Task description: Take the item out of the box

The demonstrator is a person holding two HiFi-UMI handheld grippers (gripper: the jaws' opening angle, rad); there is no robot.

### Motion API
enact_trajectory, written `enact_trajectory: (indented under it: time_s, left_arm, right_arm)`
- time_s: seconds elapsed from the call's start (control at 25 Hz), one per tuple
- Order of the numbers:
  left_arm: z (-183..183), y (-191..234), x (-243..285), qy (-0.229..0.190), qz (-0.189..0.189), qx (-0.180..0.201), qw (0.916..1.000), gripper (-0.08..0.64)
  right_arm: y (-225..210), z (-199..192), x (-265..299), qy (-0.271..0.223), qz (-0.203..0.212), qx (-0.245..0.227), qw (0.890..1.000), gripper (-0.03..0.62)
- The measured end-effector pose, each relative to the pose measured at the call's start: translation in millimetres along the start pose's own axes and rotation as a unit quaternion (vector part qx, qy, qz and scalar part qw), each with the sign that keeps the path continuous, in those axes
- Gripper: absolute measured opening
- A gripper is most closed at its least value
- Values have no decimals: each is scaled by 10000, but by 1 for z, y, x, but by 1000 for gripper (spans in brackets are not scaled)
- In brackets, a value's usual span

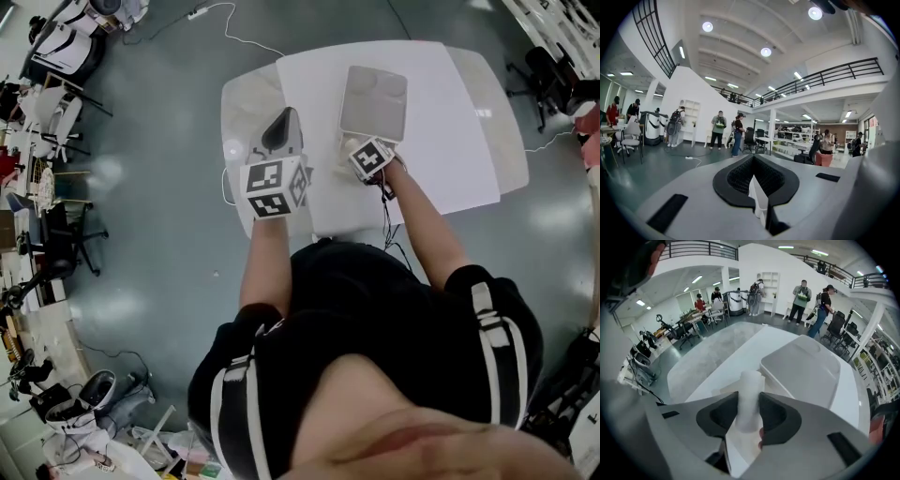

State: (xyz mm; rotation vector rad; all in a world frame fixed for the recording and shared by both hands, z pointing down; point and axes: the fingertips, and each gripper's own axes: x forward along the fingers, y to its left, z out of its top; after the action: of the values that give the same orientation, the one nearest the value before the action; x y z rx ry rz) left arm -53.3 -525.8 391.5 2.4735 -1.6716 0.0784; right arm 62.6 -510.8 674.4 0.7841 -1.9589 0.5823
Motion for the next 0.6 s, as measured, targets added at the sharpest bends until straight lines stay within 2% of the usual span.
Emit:
enact_trajectory:
  time_s: [0.04,0.16,0.28,0.44,0.6]
  left_arm:
    - [1,-4,2,-9,-40,15,10000,5]
    - [4,-14,5,-36,-150,36,9999,5]
    - [7,-21,9,-59,-265,21,9996,5]
    - [6,-34,14,-67,-414,-5,9991,6]
    - [9,-55,23,-105,-573,35,9983,5]
  right_arm:
    - [5,8,-5,-279,177,27,9994,141]
    - [-14,28,-39,-836,-263,3,9962,141]
    - [-17,55,-85,-1528,-427,84,9873,140]
    - [-26,84,-146,-2547,-736,193,9640,140]
    - [-45,92,-207,-3434,-1206,391,9306,138]
